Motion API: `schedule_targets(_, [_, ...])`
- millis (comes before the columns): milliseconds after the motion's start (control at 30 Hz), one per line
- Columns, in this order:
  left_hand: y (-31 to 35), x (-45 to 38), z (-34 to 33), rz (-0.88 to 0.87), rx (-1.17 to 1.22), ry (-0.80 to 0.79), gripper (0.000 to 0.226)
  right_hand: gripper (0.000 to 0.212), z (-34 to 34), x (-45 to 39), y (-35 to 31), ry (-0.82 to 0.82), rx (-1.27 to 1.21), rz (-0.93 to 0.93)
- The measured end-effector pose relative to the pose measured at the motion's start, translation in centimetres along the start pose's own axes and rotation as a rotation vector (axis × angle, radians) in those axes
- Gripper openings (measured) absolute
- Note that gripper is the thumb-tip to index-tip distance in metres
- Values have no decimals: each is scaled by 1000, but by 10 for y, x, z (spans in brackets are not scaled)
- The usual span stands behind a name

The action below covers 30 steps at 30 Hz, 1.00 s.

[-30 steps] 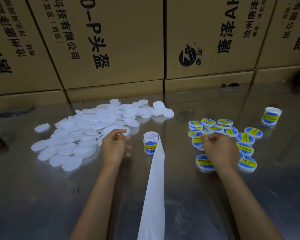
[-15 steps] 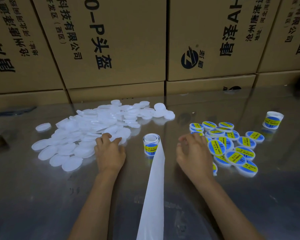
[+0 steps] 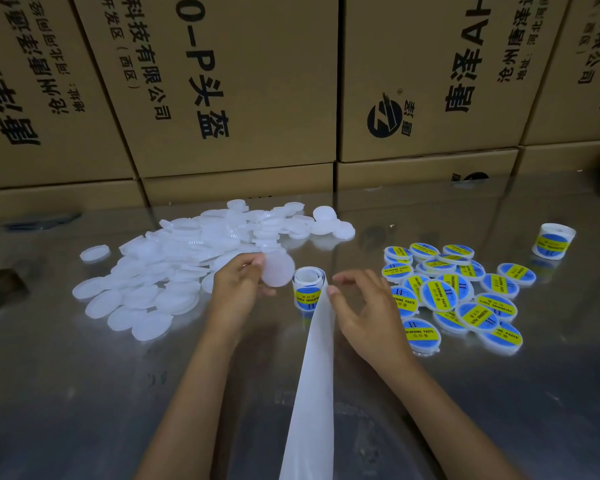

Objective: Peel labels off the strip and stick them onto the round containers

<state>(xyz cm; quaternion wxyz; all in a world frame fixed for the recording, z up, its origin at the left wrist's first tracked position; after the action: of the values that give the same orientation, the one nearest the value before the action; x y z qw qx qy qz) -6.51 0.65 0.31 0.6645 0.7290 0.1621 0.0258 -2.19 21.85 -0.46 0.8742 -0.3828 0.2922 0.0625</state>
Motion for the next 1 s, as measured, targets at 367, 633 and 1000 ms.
schedule_targets(367, [14,24,-42,151,233,-431,38,10,3,-2,-4,24,-192,-36])
schedule_targets(633, [7,19,-35,154,129,-313,29,7,-5,-4,-1,-65,-337,-105])
schedule_targets(1000, [-6,14,-25,292,119,-197,29,40,-35,-11,16,-295,-429,-341])
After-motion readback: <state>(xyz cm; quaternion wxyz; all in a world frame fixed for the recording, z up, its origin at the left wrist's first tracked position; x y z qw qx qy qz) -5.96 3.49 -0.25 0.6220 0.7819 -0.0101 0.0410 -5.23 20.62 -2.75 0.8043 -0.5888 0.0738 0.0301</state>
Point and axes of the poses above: each hand's wrist, its own x-axis away from the middle knuckle, its own z-axis out of the back of the hand, y = z × x, the point moved 5 cm from there along -x, towards the middle knuckle, and after that the axes turned 9 degrees about x, right-handed, at the moved point
